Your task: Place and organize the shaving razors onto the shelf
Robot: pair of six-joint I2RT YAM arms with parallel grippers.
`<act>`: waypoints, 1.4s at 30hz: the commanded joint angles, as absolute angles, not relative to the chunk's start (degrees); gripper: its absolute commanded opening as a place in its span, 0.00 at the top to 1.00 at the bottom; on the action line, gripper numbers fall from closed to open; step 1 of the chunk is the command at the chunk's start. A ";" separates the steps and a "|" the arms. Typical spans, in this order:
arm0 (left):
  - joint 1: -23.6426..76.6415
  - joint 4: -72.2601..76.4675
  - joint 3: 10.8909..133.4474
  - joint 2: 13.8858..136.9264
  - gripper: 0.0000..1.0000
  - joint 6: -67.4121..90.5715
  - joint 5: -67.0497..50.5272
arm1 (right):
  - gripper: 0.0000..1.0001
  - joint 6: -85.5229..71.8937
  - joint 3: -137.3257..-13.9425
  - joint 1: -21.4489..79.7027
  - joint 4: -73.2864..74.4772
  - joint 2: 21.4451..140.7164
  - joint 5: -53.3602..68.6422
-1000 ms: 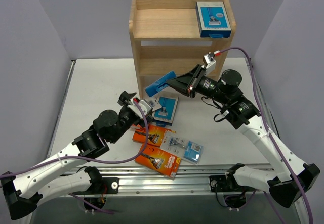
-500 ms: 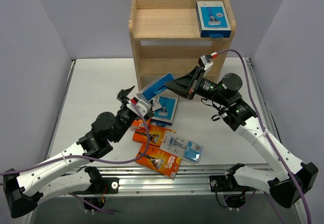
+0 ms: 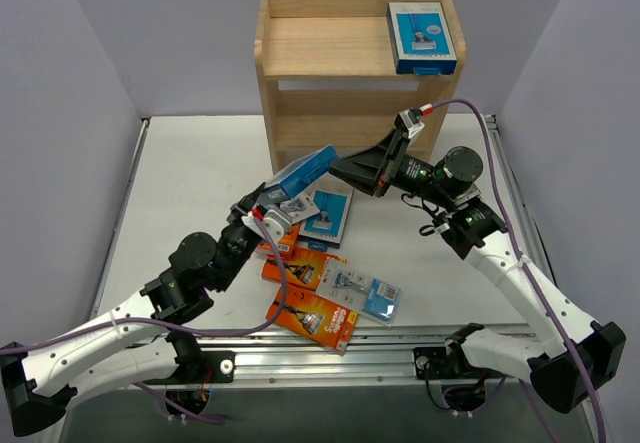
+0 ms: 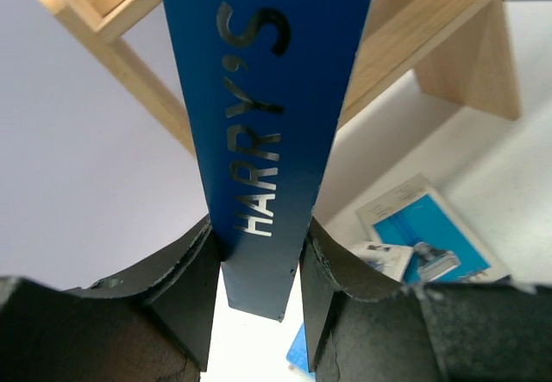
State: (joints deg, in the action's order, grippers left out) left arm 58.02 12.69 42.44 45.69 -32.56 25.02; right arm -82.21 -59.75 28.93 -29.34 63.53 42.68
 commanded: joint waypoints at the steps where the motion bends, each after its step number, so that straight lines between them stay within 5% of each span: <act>1: 59.50 18.71 44.21 45.08 0.84 -39.26 33.91 | 0.75 -79.72 -59.77 27.51 -30.33 61.44 42.98; 3: 61.17 21.08 44.21 46.84 0.86 -42.35 37.60 | 0.55 -79.37 -59.94 27.33 -29.27 60.82 42.80; 9: 66.26 38.35 42.98 54.92 0.87 -63.16 49.11 | 0.39 -75.59 -63.01 26.81 -19.54 59.42 40.96; 21: 74.35 70.11 42.71 68.82 0.91 -97.81 53.00 | 0.35 -66.10 -68.99 26.81 -0.63 59.33 37.53; 28: 75.76 71.54 42.01 70.22 0.91 -101.86 52.21 | 0.37 -64.16 -68.64 26.72 2.90 59.32 36.65; 33: 76.11 71.11 41.66 71.02 0.91 -102.13 52.21 | 0.56 -63.72 -68.55 26.72 3.25 58.98 36.47; 42: 76.11 68.99 40.61 71.63 0.90 -100.99 52.29 | 0.55 -64.42 -67.94 26.81 2.99 58.27 36.12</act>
